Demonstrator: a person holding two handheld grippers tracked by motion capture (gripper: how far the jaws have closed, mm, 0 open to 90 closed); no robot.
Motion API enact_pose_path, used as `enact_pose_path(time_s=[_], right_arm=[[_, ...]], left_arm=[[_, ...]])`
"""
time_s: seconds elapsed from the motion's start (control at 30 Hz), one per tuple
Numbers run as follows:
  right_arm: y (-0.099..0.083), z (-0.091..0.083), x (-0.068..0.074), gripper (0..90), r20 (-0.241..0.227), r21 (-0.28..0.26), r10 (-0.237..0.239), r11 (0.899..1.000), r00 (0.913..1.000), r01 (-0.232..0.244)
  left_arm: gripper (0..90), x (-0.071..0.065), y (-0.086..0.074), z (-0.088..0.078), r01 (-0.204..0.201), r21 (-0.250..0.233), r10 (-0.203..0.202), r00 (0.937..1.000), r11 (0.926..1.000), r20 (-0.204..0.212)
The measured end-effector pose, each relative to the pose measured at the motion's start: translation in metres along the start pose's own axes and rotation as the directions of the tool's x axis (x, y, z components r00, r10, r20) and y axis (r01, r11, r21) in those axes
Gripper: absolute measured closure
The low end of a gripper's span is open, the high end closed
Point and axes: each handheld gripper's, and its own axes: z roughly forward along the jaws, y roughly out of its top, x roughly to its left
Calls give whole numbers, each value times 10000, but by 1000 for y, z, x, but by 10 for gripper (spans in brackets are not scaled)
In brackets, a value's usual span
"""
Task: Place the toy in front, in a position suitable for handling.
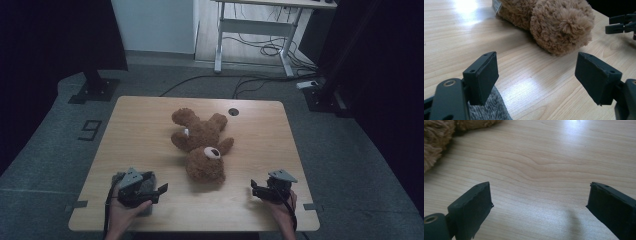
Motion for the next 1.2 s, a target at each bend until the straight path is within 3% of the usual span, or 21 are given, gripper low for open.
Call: enact_pose_path(time_s=[0.27,0.63,1.0,1.13,1.2], right_arm=[[-1,-4,7,68,-208,-226,-134,9997,9997,129],[5,-9,21,67,-994,-411,-222,9990,9948,182],[19,-9,36,70,-1572,-808,-212,9967,9873,85],[24,-5,48,68,-1754,-763,-453,9966,9835,323],[28,-3,53,66,-1858,-761,-536,9963,9811,400]], left_arm=[[192,1,5,1,-55,-88,54,9999,9999,-101],[207,-1,23,8,-364,-210,359,9990,9991,-254],[214,11,54,29,-289,-142,283,9987,9995,-430],[215,16,61,36,-203,-108,198,9989,9997,-422],[214,18,68,45,-342,69,345,9978,9994,-565]])
